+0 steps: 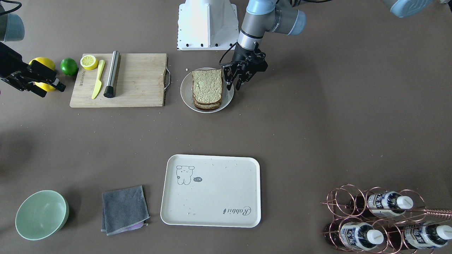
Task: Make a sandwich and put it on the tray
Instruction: 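Move the left gripper to the plate rim nearest the robot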
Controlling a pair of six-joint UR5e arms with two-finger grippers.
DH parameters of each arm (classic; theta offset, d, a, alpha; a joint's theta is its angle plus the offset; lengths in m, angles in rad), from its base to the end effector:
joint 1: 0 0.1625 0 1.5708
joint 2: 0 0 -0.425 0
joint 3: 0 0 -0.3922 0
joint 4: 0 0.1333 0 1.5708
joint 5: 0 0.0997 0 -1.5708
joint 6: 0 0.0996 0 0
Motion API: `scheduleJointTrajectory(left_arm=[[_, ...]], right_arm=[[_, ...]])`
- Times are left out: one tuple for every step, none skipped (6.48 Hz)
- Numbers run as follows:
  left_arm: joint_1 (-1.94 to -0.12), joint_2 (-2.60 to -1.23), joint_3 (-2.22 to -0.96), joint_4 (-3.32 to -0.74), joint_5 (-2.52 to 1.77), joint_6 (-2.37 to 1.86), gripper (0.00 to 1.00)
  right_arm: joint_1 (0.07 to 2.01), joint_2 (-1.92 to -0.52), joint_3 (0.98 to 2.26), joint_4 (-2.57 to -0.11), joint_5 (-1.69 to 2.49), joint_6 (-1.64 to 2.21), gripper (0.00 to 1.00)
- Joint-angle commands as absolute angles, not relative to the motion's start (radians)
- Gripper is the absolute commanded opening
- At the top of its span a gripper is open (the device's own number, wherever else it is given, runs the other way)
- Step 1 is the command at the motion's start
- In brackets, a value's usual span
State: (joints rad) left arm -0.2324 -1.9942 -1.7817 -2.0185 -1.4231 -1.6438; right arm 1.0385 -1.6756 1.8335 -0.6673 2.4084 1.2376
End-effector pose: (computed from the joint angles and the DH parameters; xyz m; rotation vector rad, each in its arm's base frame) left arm 0.5735 -0.2878 0.2758 0.2198 1.0720 -0.3544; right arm -0.1771 -0.4176 0.4690 0.0458 -1.2392 0.1687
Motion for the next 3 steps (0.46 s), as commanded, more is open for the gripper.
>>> scheduleJointTrajectory(left_arm=[[-0.229, -1.996, -1.775, -2.029, -1.422, -1.649, 0.07], [-0.23, -1.996, -1.779, -2.029, -1.424, -1.651, 0.0], [-0.236, -1.996, -1.785, -2.031, -1.427, -1.651, 0.0]], right_arm=[[1.039, -1.674, 1.836, -0.667, 2.41, 1.241, 1.0], [1.039, -1.672, 1.839, -0.667, 2.41, 1.246, 1.0], [1.039, -1.672, 1.839, -0.667, 2.41, 1.247, 1.0]])
